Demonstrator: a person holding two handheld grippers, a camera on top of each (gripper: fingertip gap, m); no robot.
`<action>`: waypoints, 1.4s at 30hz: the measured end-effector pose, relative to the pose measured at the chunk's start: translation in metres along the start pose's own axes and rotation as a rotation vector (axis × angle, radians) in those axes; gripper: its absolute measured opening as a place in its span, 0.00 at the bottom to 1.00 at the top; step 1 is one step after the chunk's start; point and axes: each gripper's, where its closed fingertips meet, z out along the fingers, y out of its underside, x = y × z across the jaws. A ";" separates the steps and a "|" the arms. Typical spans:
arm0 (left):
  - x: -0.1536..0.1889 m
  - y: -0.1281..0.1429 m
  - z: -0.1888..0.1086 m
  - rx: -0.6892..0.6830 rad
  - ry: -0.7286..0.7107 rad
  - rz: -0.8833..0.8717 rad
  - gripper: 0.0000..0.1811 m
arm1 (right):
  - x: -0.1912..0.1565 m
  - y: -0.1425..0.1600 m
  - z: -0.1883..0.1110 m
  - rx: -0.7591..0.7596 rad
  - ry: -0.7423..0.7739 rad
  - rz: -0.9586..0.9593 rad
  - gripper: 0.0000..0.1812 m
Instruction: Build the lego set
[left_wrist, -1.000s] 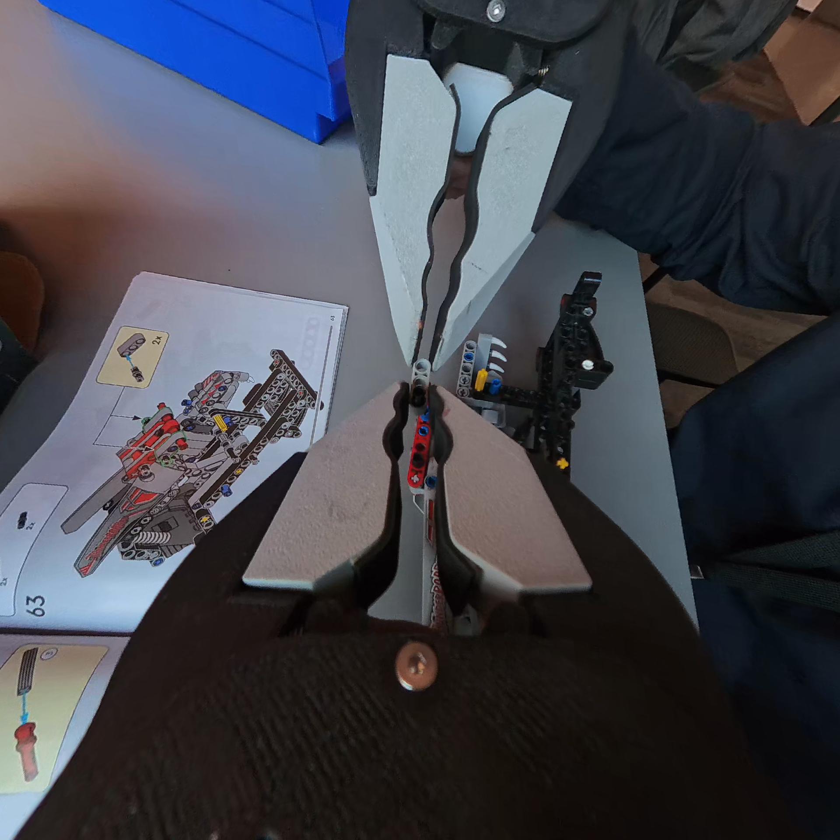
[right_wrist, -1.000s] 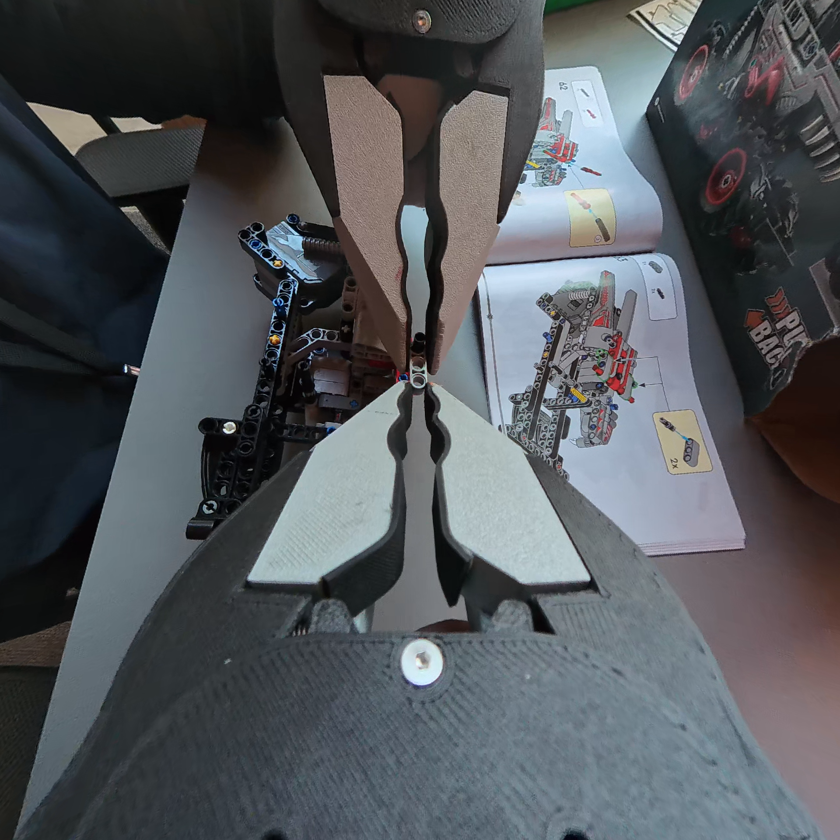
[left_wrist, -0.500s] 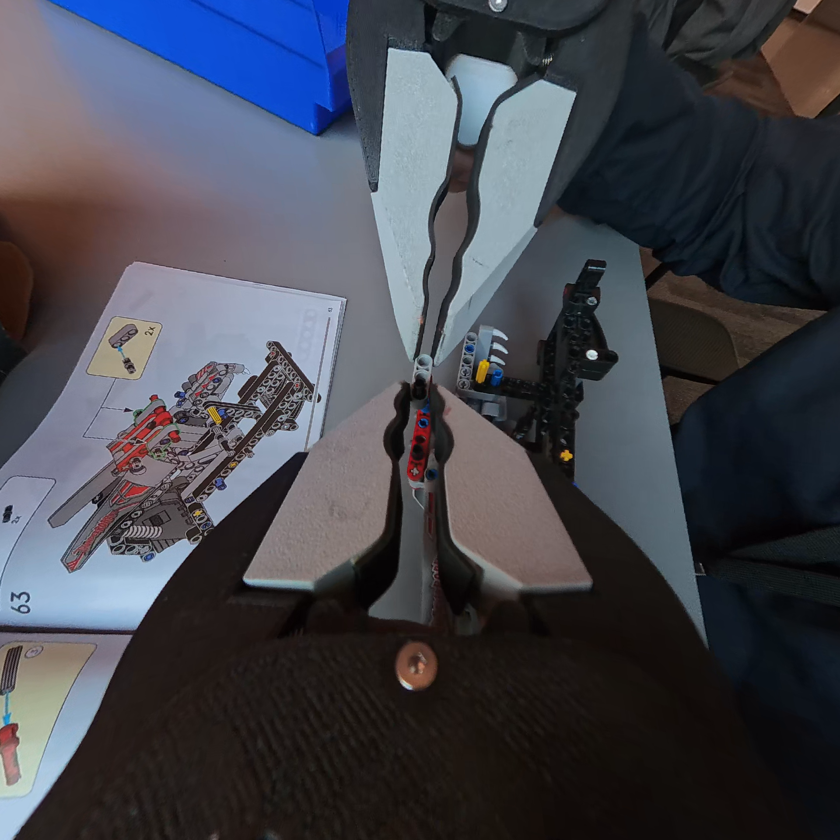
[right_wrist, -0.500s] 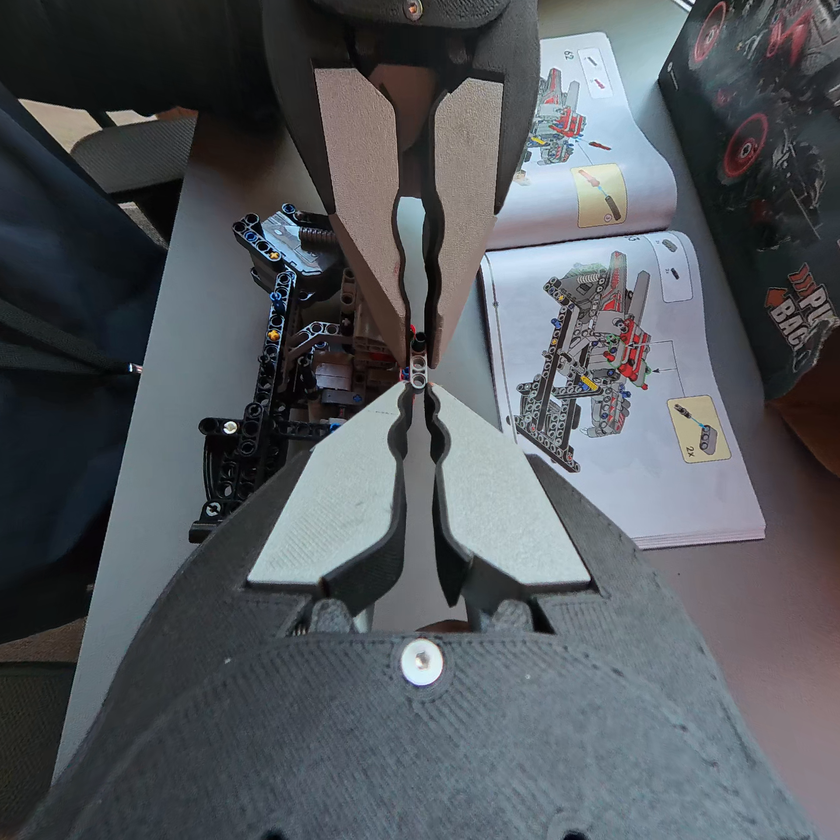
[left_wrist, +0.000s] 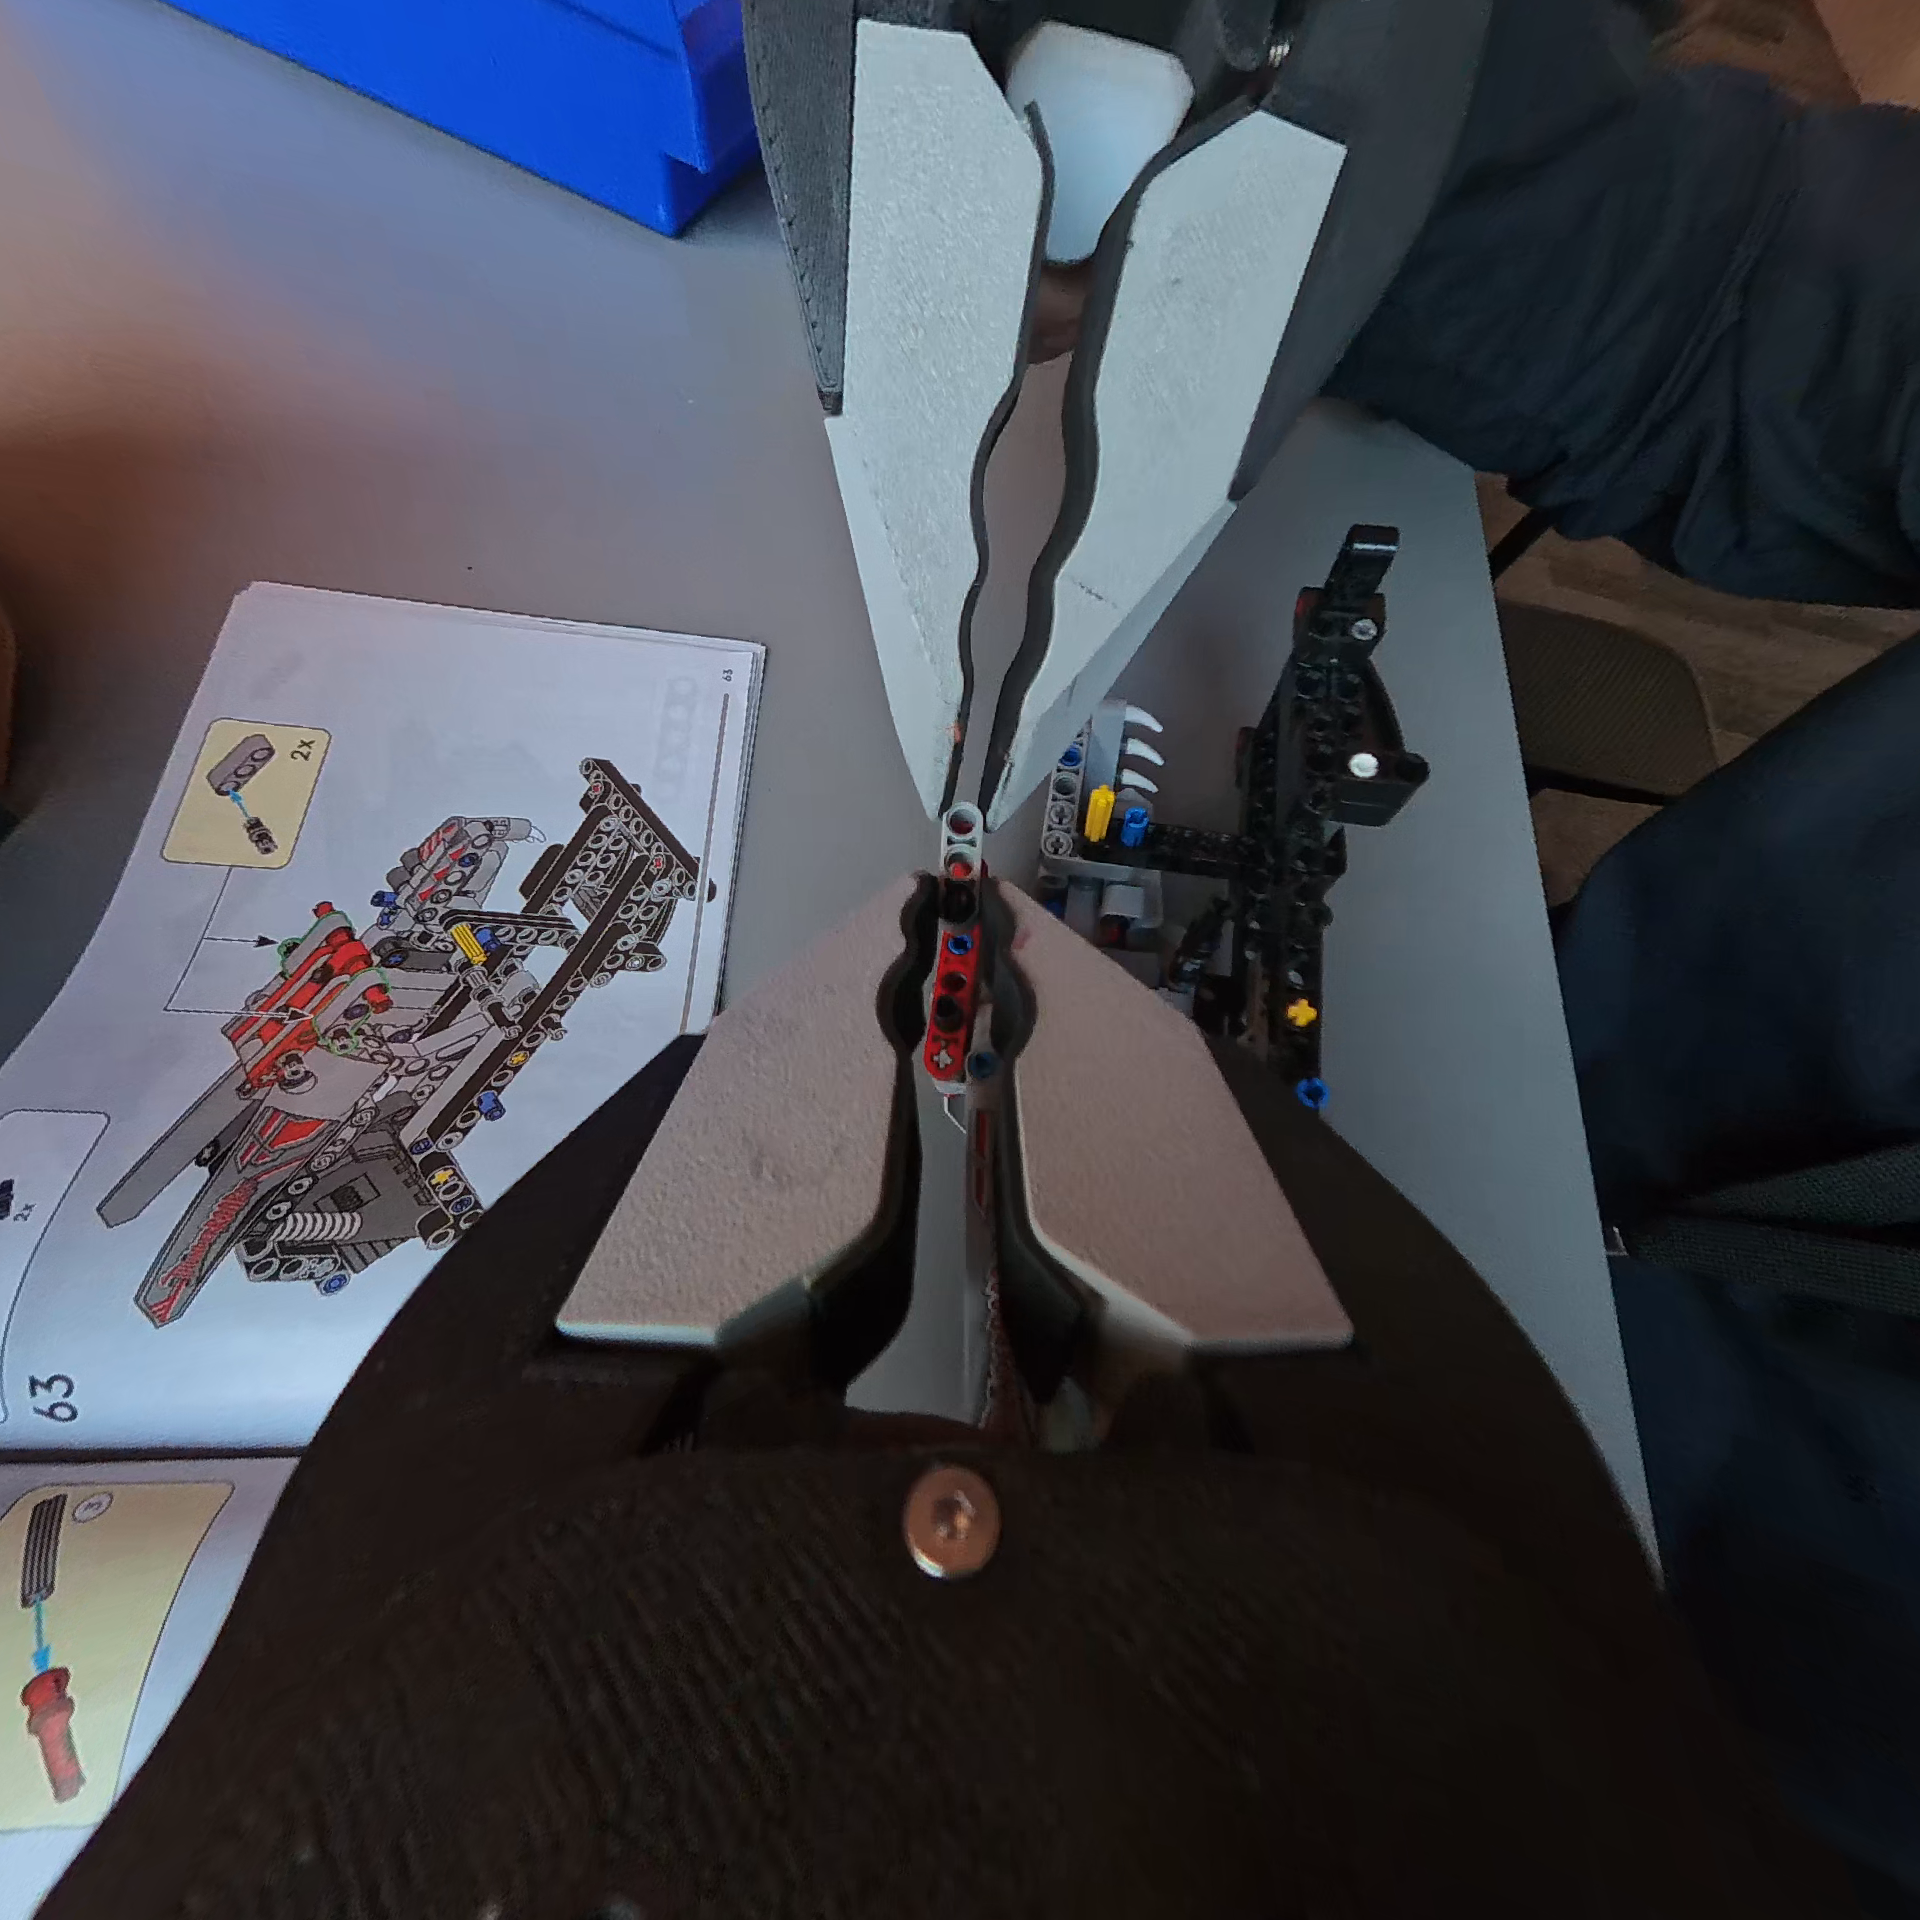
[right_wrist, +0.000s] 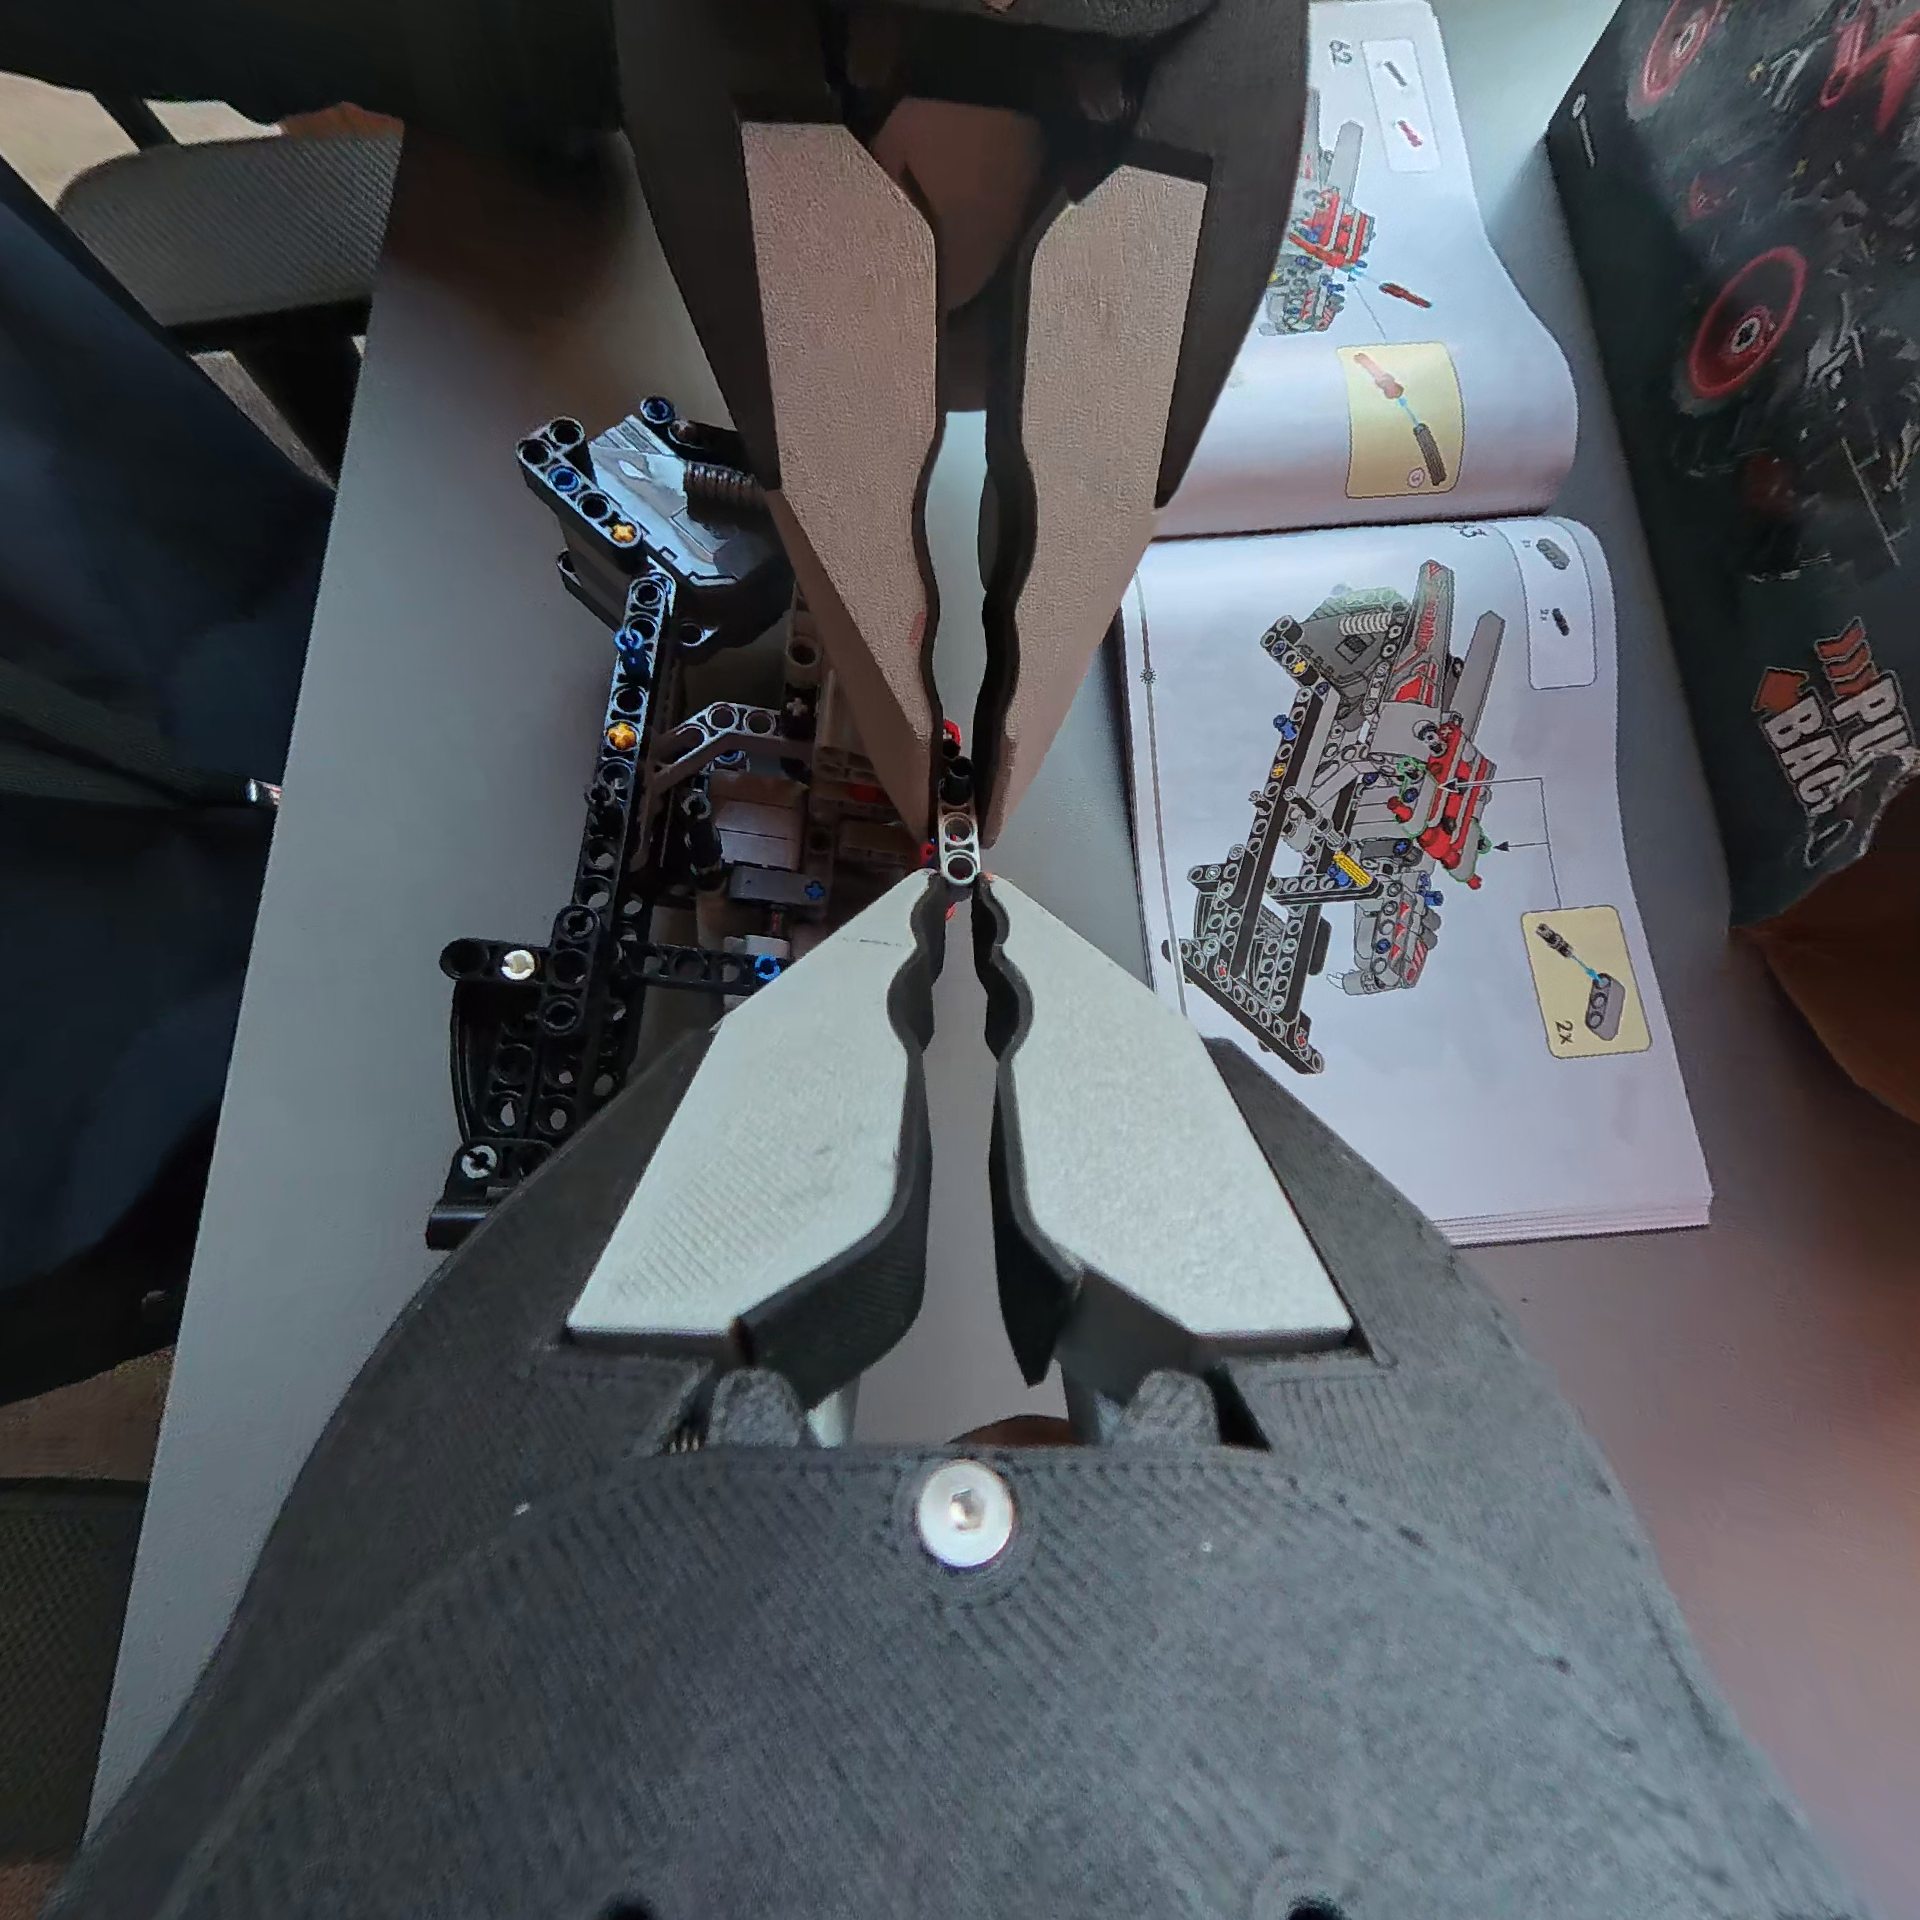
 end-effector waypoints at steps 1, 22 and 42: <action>0.000 0.000 0.000 -0.004 -0.001 0.004 0.02 | 0.000 0.001 0.000 -0.010 0.006 -0.011 0.01; 0.005 -0.002 0.001 -0.023 -0.001 0.034 0.02 | 0.012 0.005 -0.023 -0.016 0.088 -0.026 0.01; 0.009 0.002 0.003 -0.084 0.053 0.059 0.02 | -0.010 0.005 0.005 -0.069 0.011 -0.018 0.03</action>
